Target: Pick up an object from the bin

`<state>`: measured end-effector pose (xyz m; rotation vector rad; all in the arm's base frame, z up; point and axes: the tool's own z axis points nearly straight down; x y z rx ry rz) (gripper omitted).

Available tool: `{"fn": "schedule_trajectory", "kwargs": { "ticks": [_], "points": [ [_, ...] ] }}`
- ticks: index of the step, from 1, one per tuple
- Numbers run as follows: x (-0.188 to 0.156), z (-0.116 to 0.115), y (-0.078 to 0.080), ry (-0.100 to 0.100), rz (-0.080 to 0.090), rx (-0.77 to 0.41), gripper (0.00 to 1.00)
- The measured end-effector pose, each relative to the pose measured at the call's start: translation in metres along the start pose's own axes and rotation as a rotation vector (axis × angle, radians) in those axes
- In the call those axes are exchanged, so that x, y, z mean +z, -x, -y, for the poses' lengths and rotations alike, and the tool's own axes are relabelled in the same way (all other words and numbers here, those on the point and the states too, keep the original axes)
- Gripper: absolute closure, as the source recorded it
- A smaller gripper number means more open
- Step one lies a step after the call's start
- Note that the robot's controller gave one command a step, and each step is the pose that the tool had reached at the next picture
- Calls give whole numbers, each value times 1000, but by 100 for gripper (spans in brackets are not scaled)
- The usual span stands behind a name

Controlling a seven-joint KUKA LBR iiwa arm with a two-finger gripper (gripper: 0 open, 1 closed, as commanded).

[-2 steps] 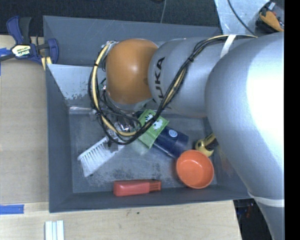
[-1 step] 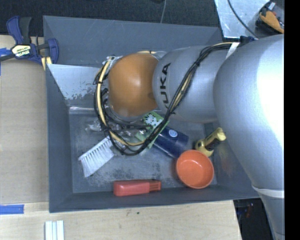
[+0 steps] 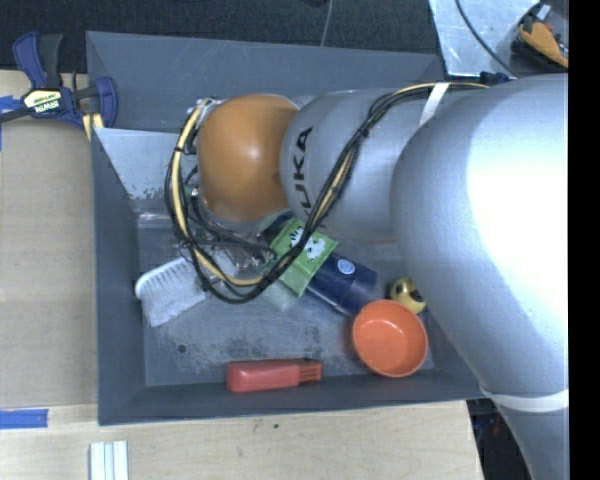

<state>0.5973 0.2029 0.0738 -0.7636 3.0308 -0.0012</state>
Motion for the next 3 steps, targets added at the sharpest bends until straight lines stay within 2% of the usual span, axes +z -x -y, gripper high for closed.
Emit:
{"fn": "schedule_trajectory", "kwargs": {
  "ticks": [1,2,3],
  "points": [
    [0,0,0,0,0,1,100],
    [-15,0,-1,2,-4,1,100],
    [-31,0,0,1,0,2,100]
  ]
}}
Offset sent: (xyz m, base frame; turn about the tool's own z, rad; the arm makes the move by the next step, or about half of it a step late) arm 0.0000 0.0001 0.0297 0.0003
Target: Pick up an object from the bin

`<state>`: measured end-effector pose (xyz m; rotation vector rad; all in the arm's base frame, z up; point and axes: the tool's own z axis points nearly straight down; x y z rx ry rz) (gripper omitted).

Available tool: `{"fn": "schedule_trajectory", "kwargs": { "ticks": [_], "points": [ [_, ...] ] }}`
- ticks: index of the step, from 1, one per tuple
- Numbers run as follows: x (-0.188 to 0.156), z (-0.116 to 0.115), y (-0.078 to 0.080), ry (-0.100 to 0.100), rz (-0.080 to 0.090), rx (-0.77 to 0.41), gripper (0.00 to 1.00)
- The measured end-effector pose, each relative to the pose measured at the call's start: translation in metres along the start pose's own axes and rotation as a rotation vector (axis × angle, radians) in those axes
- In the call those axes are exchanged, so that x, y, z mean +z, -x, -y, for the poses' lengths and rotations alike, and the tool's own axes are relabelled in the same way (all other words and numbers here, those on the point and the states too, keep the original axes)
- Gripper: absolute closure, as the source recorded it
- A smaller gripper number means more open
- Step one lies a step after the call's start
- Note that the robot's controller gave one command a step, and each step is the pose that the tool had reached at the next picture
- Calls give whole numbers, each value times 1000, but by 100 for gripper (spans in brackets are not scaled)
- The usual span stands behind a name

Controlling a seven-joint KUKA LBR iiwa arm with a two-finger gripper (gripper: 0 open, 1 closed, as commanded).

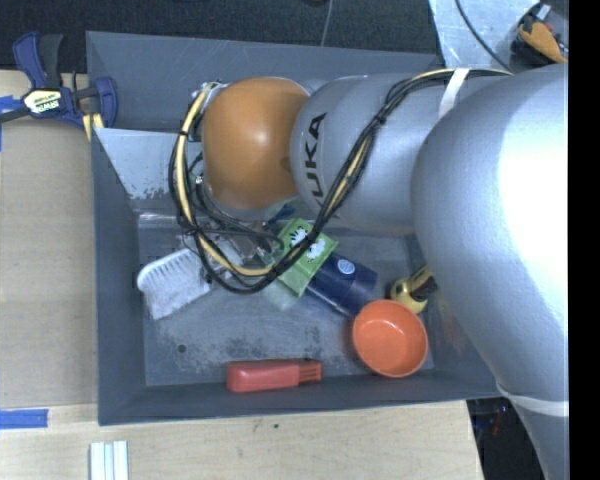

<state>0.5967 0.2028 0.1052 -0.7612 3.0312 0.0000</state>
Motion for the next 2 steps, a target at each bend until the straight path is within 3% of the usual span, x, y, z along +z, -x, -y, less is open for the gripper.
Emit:
{"fn": "schedule_trajectory", "kwargs": {
  "ticks": [1,2],
  "points": [
    [-28,0,-2,2,-11,1,100],
    [-67,0,1,0,1,2,100]
  ]
}}
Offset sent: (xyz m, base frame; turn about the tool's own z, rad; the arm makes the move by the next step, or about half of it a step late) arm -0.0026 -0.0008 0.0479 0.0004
